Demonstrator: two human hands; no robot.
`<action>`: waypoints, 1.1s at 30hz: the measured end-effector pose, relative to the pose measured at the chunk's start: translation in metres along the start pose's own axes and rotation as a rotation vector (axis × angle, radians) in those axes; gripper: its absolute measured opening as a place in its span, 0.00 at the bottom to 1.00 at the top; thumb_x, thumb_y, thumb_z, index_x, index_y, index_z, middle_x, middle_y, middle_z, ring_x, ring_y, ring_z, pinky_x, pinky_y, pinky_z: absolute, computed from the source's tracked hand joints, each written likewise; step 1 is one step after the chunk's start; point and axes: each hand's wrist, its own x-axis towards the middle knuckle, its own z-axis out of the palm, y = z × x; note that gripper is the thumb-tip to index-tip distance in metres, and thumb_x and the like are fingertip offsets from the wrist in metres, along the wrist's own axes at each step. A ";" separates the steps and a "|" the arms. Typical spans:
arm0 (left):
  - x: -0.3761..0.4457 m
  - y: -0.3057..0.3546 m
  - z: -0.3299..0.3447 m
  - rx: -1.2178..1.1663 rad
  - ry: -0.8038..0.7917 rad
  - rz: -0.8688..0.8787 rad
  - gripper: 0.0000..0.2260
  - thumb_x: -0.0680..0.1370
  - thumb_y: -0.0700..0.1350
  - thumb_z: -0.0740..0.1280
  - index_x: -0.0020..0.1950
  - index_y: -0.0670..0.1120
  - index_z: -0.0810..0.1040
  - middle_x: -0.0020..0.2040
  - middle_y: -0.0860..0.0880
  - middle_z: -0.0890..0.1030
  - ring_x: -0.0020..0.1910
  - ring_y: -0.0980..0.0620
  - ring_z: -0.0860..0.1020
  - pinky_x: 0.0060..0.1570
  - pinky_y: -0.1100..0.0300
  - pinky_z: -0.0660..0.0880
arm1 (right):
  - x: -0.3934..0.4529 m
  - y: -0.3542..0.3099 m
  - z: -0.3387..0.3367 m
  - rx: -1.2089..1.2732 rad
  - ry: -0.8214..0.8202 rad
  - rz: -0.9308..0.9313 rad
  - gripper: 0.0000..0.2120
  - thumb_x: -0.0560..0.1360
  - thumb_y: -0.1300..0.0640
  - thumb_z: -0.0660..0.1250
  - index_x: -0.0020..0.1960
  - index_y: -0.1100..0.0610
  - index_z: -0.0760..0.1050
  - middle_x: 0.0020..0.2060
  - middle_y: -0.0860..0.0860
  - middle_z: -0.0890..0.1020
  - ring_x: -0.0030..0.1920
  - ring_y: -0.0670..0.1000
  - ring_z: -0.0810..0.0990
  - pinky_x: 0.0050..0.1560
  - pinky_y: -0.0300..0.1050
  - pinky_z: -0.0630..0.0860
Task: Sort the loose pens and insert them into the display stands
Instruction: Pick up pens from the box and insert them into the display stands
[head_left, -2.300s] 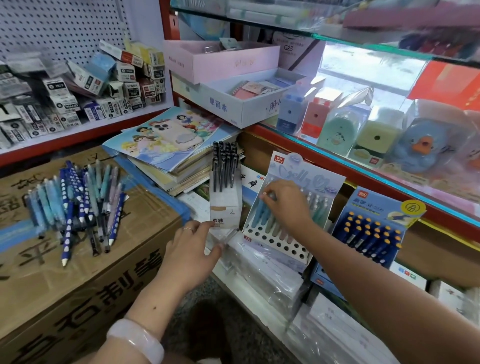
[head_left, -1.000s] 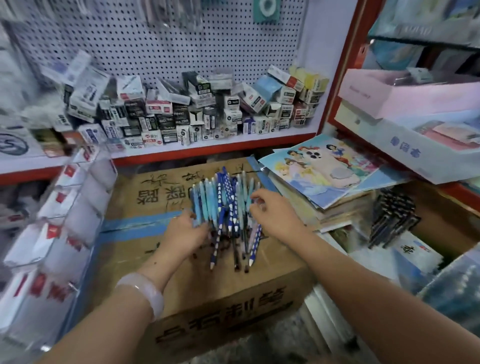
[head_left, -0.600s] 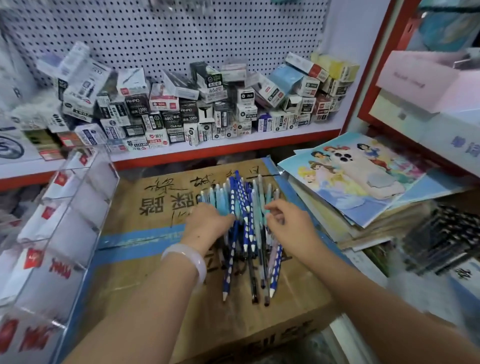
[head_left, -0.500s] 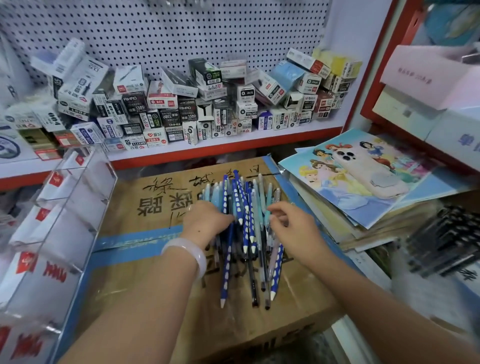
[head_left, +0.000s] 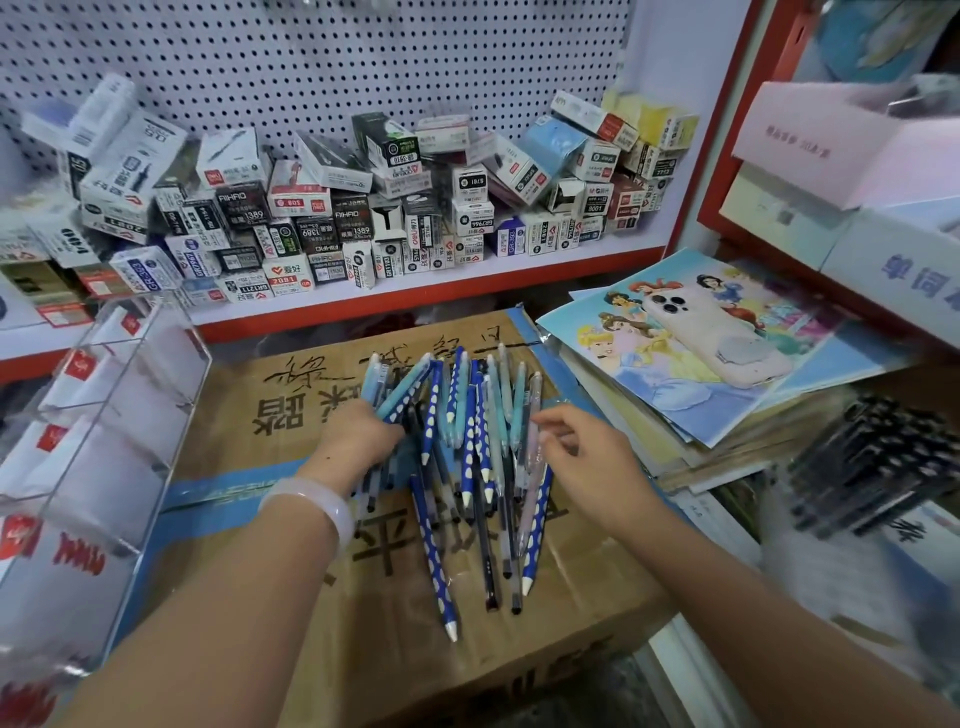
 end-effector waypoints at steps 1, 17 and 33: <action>0.000 -0.002 -0.002 -0.049 -0.019 -0.021 0.08 0.76 0.42 0.66 0.50 0.40 0.69 0.34 0.45 0.72 0.35 0.46 0.74 0.31 0.58 0.69 | -0.001 -0.002 -0.001 0.006 -0.003 0.004 0.13 0.80 0.58 0.58 0.62 0.54 0.73 0.56 0.49 0.78 0.51 0.44 0.74 0.46 0.31 0.69; -0.060 -0.079 -0.043 -1.138 -0.429 -0.311 0.10 0.80 0.39 0.59 0.39 0.40 0.69 0.20 0.46 0.73 0.15 0.54 0.71 0.17 0.68 0.69 | -0.044 -0.053 -0.006 0.011 -0.024 -0.022 0.13 0.80 0.59 0.57 0.63 0.54 0.72 0.58 0.50 0.77 0.55 0.47 0.76 0.49 0.37 0.71; -0.134 -0.082 -0.040 -1.509 -0.526 -0.355 0.08 0.80 0.38 0.58 0.42 0.38 0.71 0.24 0.44 0.74 0.18 0.53 0.72 0.20 0.68 0.71 | -0.092 -0.082 -0.016 0.012 -0.039 -0.053 0.14 0.80 0.59 0.57 0.63 0.53 0.72 0.59 0.48 0.76 0.48 0.43 0.71 0.37 0.27 0.66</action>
